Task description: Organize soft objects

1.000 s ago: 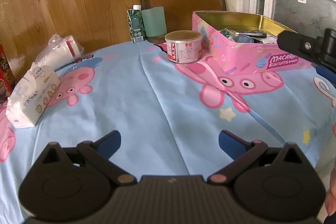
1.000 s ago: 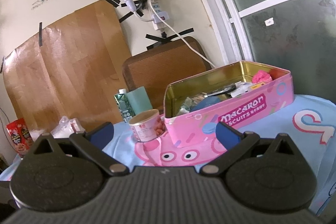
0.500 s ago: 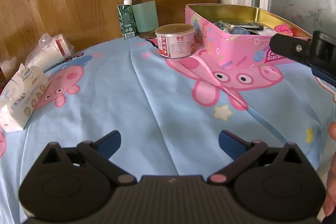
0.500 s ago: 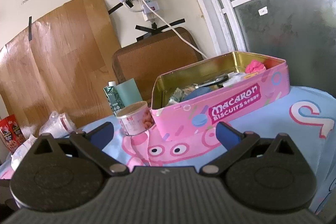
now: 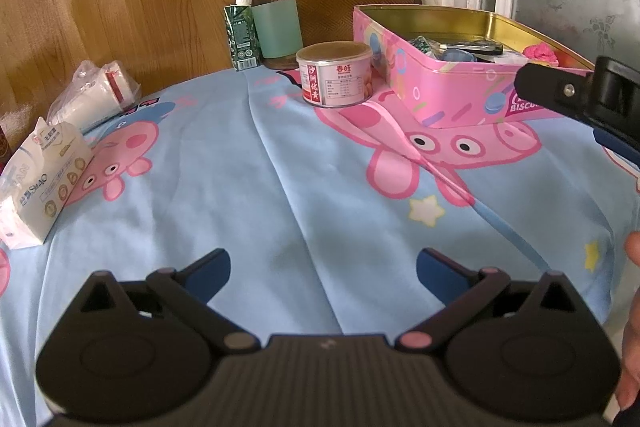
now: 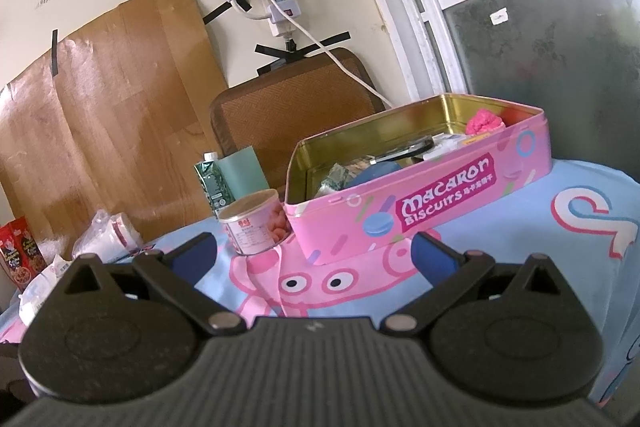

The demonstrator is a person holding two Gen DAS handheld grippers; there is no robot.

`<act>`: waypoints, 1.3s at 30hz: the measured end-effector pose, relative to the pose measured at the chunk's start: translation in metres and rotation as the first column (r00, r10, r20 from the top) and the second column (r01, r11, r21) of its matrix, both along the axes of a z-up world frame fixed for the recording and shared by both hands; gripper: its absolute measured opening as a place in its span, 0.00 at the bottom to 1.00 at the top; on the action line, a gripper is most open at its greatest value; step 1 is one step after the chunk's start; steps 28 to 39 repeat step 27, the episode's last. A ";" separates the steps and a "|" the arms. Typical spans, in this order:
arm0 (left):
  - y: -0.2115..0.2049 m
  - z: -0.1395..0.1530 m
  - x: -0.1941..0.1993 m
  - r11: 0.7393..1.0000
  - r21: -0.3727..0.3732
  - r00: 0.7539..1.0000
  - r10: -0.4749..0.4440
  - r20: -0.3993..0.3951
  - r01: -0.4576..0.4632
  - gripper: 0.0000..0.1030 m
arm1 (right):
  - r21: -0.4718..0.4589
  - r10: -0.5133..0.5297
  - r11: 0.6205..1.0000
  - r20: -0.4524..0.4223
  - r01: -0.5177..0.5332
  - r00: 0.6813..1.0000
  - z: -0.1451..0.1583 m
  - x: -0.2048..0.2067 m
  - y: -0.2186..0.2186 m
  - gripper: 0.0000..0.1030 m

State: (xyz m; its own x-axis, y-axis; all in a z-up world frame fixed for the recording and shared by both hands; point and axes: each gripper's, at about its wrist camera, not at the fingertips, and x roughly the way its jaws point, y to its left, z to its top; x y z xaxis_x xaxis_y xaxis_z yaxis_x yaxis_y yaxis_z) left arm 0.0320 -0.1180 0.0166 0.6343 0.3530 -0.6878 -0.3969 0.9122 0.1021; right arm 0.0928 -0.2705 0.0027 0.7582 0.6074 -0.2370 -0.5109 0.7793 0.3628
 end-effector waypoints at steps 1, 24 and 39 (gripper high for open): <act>0.000 0.000 0.000 1.000 0.000 1.000 0.000 0.000 0.000 1.00 | 0.000 -0.001 1.000 0.000 0.001 1.000 0.000 0.000 0.000 1.00; -0.010 0.009 -0.014 1.000 -0.005 0.998 -0.029 0.047 0.029 1.00 | 0.003 0.004 1.000 0.039 -0.004 0.999 0.007 -0.011 -0.003 1.00; -0.015 0.011 -0.016 0.999 0.011 0.998 -0.039 0.056 0.038 1.00 | 0.006 0.005 1.000 0.049 -0.006 0.999 0.009 -0.014 -0.004 1.00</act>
